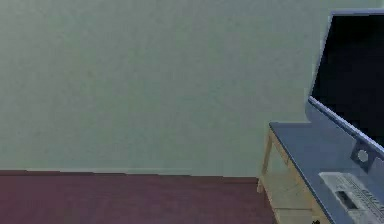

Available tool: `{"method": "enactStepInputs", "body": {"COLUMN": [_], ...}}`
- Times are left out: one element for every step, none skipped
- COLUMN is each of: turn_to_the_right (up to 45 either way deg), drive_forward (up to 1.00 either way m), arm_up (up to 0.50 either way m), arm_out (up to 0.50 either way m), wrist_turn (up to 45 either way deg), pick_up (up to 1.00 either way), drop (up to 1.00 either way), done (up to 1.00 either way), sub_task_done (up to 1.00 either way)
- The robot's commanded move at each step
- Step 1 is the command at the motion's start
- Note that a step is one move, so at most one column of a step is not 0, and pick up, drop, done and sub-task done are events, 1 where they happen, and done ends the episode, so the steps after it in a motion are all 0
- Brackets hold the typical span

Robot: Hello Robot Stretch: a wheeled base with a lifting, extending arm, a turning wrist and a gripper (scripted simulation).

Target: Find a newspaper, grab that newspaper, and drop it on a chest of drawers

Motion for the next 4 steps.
{"method": "enactStepInputs", "body": {"turn_to_the_right": [-36.0,0.0,0.0,0.0], "drive_forward": [0.00,0.00,0.00,0.00], "arm_up": [0.00,0.50,0.30,0.00], "arm_out": [0.00,0.00,0.00,0.46], "wrist_turn": [0.0,0.0,0.0,0.0], "pick_up": [0.00,0.00,0.00,0.00], "drop": [0.00,0.00,0.00,0.00], "done": [0.00,0.00,0.00,0.00], "sub_task_done": [0.00,0.00,0.00,0.00]}}
